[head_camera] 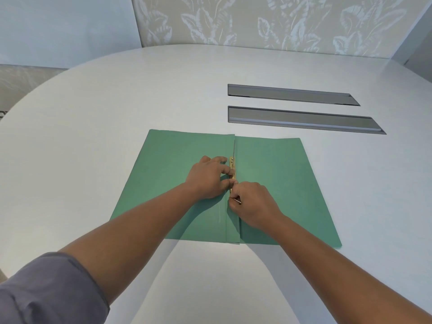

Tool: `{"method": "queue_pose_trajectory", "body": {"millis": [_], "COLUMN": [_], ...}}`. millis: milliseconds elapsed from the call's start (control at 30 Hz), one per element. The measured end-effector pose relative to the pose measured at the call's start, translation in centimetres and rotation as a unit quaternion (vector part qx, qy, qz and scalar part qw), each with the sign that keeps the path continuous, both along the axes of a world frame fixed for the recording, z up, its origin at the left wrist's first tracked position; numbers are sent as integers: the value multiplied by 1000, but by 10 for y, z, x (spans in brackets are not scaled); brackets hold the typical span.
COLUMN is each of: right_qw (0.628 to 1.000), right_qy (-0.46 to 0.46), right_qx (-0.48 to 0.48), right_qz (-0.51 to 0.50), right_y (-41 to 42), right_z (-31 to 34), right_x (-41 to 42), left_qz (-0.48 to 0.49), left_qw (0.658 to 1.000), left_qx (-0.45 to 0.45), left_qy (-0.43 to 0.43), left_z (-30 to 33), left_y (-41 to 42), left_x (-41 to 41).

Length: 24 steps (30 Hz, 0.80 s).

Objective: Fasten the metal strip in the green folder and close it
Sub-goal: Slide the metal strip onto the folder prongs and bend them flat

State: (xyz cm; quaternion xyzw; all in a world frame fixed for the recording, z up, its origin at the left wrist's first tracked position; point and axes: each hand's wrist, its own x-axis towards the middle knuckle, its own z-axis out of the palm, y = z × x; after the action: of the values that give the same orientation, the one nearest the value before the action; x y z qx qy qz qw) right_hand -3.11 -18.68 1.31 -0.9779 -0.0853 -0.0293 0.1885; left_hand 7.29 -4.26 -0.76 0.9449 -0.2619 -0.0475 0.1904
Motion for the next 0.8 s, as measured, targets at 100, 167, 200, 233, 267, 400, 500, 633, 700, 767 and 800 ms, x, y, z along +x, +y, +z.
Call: {"method": "queue_pose_trajectory", "body": {"millis": [100,167,200,233,267,400,500,633,700,767,800], "right_qw": [999,997,996,995,993,986,977,974,976,978,979], "right_qy": [-3,-2,1,8,17,62,90,102,90,64,50], "right_qx": [42,75,89,101,110,157,192,203,197,191,188], "right_qz": [18,25,25,24,23,11,4,15,27,45,53], "right_y": [-8,-14,-16,-19,-21,-27,-31,-34,-33,-33,-34], "right_z": [-3,-6,-7,-8,-9,-8,-4,-3,-6,-10,-12], "right_x": [-2,-3,-4,-4,-3,0,2,4,3,0,-2], "left_qz": [-1,-2,-4,-6,-7,-7,-7,-8,-9,-9,-10], "left_qw": [1000,1000,1000,1000,1000,1000,1000,1000,1000,1000,1000], "left_qx": [-4,-7,-7,-6,-6,-4,-1,4,3,-1,0], "left_qy": [4,10,12,13,13,11,8,9,10,9,7], "left_z": [1,2,3,4,4,6,6,5,4,3,3], "left_y": [0,0,1,1,1,1,1,1,1,1,1], "left_x": [0,0,0,0,0,-1,-2,-1,0,0,0]}}
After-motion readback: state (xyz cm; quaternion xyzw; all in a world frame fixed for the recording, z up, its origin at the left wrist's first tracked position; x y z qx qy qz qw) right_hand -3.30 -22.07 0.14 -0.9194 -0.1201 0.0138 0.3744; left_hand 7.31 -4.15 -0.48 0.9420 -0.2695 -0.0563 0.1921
